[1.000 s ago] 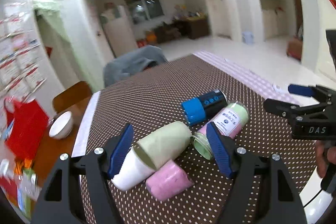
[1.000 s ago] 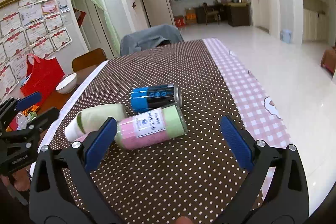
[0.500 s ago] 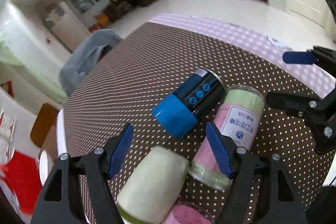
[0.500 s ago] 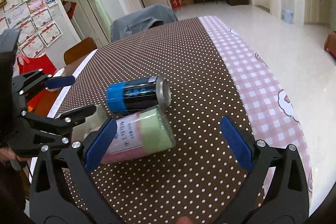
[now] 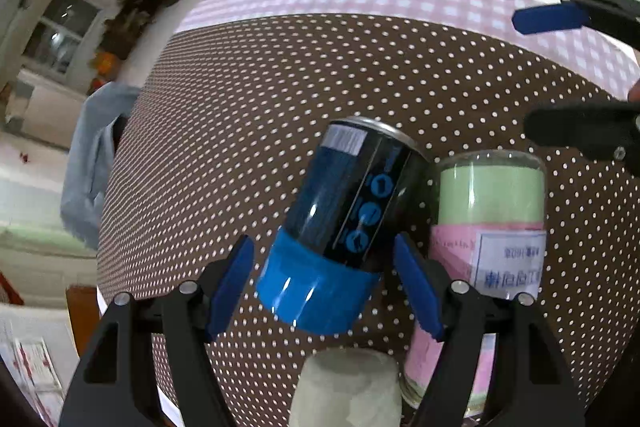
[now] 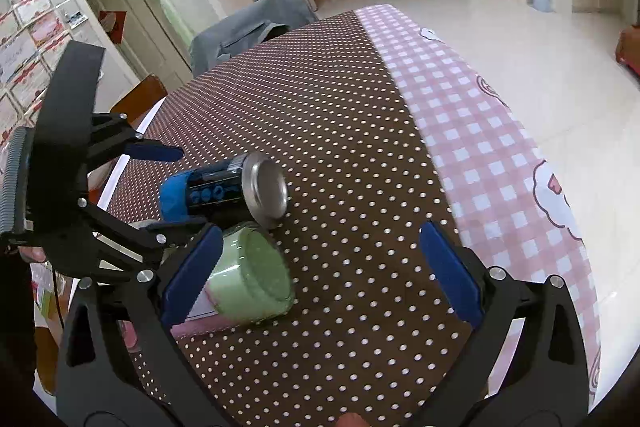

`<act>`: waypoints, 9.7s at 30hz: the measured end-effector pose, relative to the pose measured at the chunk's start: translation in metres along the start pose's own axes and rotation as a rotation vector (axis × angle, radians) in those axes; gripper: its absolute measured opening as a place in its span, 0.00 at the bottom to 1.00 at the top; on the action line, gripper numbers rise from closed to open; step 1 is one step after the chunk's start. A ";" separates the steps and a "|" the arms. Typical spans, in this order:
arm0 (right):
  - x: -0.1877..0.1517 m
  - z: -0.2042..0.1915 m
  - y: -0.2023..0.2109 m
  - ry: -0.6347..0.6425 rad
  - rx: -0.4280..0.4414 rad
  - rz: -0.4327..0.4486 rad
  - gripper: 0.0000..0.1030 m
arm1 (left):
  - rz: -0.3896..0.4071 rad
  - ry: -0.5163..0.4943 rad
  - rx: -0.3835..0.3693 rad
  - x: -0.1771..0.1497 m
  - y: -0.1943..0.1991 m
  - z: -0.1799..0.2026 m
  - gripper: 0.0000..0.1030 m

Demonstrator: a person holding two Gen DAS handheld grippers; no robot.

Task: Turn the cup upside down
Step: 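Reach the left tool to the blue-and-black can and close on it, then lift the can with the left tool and turn it, then lower the can onto its side near the right tool and open the left tool, then move the right tool over the lying can and close on it, then lift the can with the right tool and rotate it upright, then lower the upright can onto the tablecloth and open the right tool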

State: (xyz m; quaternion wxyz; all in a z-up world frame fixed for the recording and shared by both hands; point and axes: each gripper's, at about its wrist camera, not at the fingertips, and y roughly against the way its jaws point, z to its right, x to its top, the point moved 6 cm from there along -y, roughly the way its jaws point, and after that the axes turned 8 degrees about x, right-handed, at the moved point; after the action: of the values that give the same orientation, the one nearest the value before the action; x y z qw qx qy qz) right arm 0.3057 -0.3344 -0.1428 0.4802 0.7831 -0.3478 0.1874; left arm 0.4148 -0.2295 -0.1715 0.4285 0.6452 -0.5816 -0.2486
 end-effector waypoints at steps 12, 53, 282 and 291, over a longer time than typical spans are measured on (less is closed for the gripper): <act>0.001 0.023 -0.003 -0.052 0.006 -0.003 0.94 | -0.041 -0.007 -0.190 0.021 -0.014 0.005 0.69; -0.078 -0.068 0.115 0.060 0.065 0.157 0.94 | 0.231 0.440 0.022 -0.107 0.212 0.037 0.65; -0.120 -0.187 0.105 0.375 0.131 0.194 0.94 | 0.348 1.219 0.528 -0.297 0.286 0.120 0.69; -0.109 -0.175 0.147 0.258 0.157 0.195 0.94 | 0.394 1.182 0.552 -0.281 0.312 0.120 0.69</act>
State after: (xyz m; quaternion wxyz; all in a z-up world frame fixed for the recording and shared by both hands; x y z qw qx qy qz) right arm 0.1319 -0.1839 -0.0379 0.4375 0.7503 -0.3421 0.3586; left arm 0.0925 0.0231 -0.0196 0.5314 0.6403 -0.3985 0.3858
